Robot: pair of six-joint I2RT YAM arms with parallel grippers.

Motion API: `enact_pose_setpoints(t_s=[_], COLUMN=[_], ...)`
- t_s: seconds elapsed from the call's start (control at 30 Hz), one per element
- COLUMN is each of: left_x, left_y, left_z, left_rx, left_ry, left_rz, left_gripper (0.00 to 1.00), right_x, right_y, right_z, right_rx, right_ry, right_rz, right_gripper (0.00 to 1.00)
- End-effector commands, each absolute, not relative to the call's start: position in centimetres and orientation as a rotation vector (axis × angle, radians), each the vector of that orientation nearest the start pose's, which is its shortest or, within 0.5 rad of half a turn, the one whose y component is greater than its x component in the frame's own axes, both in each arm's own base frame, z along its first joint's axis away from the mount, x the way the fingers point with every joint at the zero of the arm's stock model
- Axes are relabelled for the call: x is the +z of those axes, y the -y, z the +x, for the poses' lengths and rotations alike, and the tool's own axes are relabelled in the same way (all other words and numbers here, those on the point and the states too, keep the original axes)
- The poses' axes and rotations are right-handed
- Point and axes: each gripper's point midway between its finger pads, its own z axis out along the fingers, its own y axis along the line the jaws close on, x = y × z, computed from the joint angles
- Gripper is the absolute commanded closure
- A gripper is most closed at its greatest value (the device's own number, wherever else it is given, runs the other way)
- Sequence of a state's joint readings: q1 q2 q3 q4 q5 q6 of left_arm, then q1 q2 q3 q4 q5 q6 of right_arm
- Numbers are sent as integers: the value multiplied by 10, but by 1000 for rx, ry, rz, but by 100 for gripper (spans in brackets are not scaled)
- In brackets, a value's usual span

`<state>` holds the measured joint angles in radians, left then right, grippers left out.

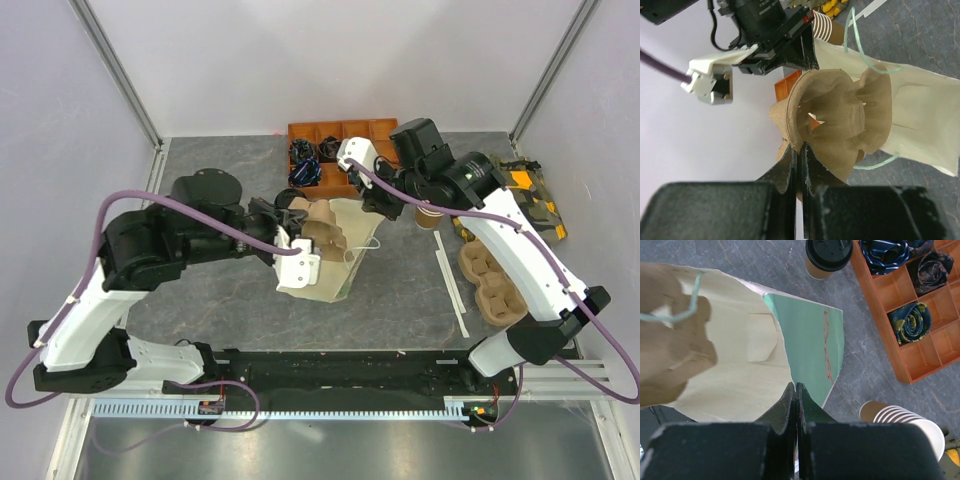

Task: Pack the takeout coffee

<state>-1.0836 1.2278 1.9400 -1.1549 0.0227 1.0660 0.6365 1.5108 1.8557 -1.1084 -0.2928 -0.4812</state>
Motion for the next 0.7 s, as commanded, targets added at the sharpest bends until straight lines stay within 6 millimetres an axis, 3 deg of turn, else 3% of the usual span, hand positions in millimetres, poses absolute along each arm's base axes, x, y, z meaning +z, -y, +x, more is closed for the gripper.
enact_pose_setpoints(t_s=[0.0, 0.33, 0.67], left_x=[441, 392, 424], left_y=[263, 282, 291], left_z=[178, 157, 131], left_rx=[25, 101, 169], left_ry=[-908, -817, -673], left_rz=[1753, 1948, 1944], left_gripper=[98, 98, 98], right_x=[332, 329, 302], right_y=[-251, -259, -249], right_z=[264, 264, 281], right_rx=[468, 498, 358], right_ry=[-1855, -1914, -2062], right_rz=[-1358, -1344, -1298], right_gripper=[100, 100, 100])
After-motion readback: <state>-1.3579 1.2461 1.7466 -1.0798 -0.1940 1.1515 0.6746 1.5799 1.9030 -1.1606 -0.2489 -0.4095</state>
